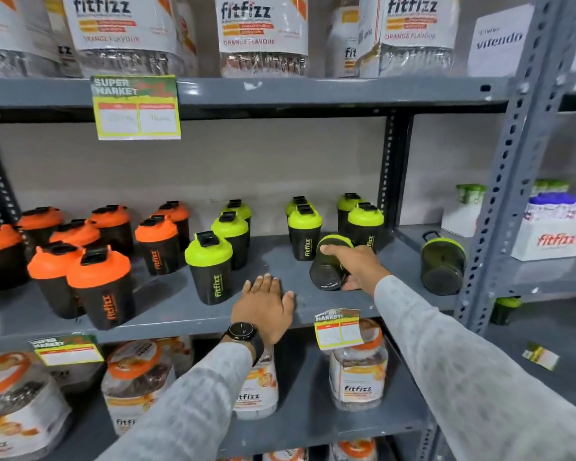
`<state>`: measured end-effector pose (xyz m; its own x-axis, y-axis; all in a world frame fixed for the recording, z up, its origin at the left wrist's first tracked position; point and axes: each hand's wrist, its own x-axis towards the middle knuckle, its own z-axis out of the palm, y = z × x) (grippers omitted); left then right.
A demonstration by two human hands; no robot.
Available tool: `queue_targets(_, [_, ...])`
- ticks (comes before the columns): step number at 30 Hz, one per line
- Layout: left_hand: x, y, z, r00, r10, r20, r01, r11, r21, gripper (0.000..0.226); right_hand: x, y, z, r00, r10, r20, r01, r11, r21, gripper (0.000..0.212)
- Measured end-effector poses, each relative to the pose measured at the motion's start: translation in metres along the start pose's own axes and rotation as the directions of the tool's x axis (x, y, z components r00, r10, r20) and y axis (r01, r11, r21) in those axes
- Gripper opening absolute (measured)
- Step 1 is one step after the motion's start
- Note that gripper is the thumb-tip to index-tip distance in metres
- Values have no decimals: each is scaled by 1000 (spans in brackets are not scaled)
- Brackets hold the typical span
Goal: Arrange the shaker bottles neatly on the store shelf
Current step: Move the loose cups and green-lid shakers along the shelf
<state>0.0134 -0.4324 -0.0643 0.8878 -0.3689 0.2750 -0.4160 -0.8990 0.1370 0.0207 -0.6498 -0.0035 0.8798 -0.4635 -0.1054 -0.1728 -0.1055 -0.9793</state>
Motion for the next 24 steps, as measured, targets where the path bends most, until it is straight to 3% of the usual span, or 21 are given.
queue_targets(3, [0,-1,2,1000,3,-14,-3,1000,-1,65,-1,-2,5,999,-22,-48,25,998,56,87])
queue_targets(7, [0,0,2,1000,8,-21,-8,1000,0,65,-14,-3,8,960,-224,-169,222,975,-28,88])
queue_targets(9, [0,0,2,1000,8,-21,-8,1000,3,65,-22,0,9,921,-334,-203,314,941,-127,97])
queue_targets(15, [0,0,3,1000,3,-21,-3,1000,2,66,-42,25,17,751,-626,-208,562,773,-294,90])
queue_targets(24, [1,-1,6,1000,-8,-8,8,1000,4,68,-47,41,25,696,-703,-146,619,690,-375,93])
